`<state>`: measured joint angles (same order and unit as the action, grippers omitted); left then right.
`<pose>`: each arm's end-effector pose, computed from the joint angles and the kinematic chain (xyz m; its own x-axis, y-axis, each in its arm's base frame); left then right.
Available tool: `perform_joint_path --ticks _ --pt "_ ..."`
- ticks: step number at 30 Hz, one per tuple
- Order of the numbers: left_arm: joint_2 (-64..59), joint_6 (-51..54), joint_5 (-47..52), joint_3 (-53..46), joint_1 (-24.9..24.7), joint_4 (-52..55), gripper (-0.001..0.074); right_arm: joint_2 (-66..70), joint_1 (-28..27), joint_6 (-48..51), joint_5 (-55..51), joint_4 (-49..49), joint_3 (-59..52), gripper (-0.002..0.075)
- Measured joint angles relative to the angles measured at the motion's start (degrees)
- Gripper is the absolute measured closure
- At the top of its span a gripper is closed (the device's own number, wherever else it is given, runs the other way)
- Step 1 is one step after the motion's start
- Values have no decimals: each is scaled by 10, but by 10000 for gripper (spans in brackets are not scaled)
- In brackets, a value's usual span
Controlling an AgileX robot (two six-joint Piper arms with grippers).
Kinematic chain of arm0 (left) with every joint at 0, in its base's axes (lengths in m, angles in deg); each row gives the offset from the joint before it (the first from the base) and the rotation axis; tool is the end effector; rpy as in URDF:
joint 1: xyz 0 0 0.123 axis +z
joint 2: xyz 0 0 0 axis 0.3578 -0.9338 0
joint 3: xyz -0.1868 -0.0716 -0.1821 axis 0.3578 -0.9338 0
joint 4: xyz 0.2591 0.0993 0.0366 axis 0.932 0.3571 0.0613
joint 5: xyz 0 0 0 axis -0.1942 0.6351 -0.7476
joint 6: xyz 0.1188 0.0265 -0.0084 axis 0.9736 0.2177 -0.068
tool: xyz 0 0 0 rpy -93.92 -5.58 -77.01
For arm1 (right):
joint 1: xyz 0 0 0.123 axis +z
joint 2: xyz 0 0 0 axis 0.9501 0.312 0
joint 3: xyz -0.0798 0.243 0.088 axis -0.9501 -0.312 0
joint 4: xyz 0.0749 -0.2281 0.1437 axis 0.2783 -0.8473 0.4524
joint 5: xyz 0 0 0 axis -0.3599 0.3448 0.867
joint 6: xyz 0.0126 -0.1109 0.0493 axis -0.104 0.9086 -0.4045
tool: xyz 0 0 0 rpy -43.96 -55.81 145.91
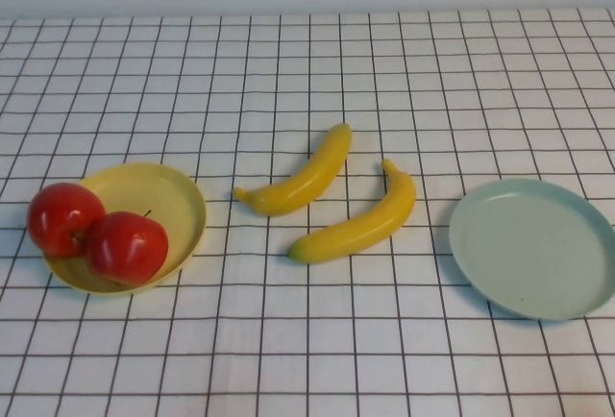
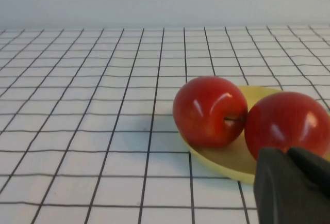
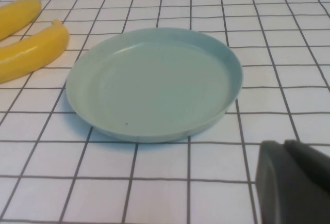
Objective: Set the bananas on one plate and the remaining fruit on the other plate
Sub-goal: Put another type of fruit in the right plate
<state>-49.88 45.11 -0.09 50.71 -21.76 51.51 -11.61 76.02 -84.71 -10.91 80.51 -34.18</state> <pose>0.1299 -0.0005 0.1849 -0.1169 0.0191 -0.9930 0.0058 0.9998 0.0185 0.1243 0.0124 0.1615 -0.3073 0.0677 -0.9492 -0.0709 0.9931 0.0938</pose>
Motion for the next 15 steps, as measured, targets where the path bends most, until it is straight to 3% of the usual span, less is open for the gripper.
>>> perform_joint_path --ticks 7,15 --pt "0 9 92 -1 4 -20 738 0 0 0 0 0 0 743" --pt "0 9 101 -1 4 -23 738 0 0 0 0 0 0 743"
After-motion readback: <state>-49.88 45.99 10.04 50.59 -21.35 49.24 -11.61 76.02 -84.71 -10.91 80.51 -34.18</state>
